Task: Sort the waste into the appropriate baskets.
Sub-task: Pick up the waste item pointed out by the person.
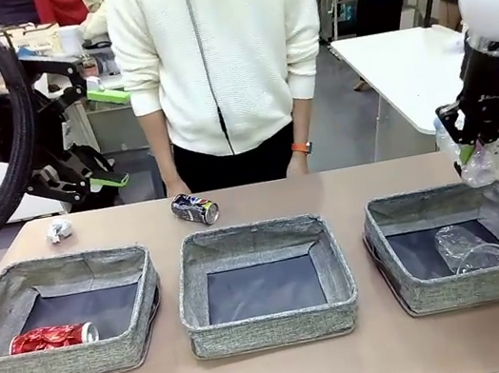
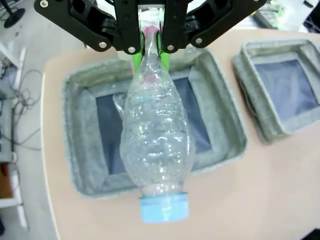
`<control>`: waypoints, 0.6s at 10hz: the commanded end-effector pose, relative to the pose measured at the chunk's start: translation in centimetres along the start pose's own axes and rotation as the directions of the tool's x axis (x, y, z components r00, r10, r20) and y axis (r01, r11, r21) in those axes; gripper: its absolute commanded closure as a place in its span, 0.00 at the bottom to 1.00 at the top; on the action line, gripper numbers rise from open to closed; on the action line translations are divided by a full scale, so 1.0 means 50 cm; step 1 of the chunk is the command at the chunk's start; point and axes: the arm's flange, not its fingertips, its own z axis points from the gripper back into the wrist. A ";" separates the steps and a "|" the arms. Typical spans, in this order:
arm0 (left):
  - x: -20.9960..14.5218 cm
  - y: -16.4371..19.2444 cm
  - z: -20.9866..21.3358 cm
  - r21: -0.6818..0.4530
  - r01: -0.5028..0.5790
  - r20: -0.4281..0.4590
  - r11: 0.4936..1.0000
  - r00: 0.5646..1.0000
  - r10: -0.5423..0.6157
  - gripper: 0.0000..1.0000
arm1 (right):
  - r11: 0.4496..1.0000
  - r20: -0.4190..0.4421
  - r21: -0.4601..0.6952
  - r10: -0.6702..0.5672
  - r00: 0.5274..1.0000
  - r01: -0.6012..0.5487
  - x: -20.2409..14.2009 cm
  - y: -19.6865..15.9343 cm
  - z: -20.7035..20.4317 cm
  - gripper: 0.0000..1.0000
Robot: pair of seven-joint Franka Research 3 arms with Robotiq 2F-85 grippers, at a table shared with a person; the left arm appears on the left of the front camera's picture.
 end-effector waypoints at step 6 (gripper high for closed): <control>0.000 -0.003 0.003 0.009 -0.001 -0.007 1.000 1.000 0.001 0.00 | 0.977 0.004 0.197 -0.087 0.996 0.085 -0.046 0.370 0.252 0.87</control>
